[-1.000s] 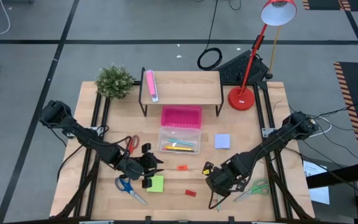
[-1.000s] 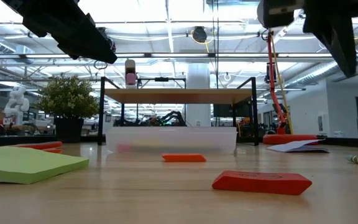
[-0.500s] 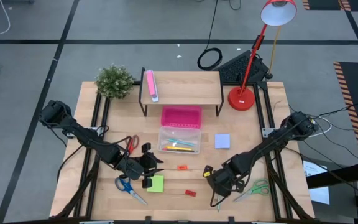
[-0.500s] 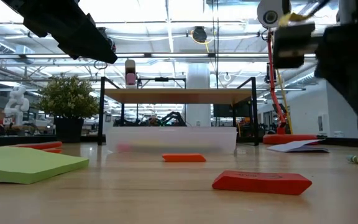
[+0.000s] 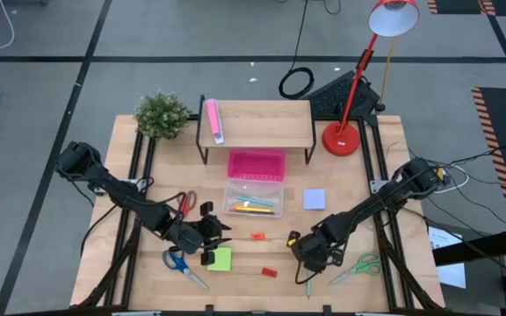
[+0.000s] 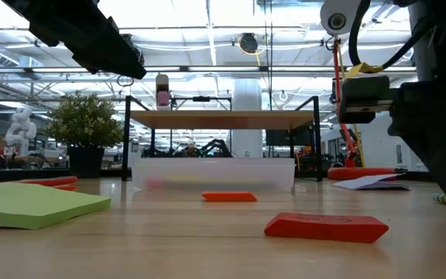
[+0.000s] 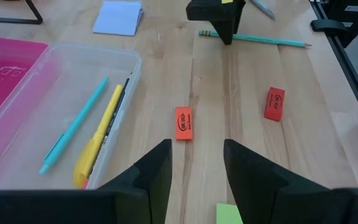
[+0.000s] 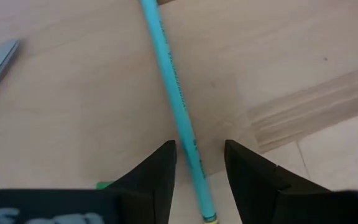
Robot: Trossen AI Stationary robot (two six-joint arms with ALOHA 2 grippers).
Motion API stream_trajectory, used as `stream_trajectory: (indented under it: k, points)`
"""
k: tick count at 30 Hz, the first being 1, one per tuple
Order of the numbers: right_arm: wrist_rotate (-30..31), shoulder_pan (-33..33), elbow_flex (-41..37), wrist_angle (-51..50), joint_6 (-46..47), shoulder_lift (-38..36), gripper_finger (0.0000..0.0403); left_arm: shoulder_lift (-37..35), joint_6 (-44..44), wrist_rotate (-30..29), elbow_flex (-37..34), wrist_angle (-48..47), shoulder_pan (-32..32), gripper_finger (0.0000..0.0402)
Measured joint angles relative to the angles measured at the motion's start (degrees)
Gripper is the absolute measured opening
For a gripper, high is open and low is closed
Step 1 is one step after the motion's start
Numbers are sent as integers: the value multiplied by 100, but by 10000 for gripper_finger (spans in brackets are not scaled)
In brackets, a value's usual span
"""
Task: Pack school essentials
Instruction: Put the blue pencil into the supply box
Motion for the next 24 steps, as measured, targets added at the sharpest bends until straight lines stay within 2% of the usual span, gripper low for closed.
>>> stream_trajectory:
  k: [4, 15, 24]
  points:
    - [-54, -2, 15, -11, -183, 170, 109, 1, 2, 0, 0, -7, 0, 147]
    - [11, 24, 143, -136, -101, 158, 17, 0, 20, 0, 0, -22, 0, 147]
    - [200, 13, 656, -542, 157, 173, 10, 0, 15, 0, 0, -22, -1, 147]
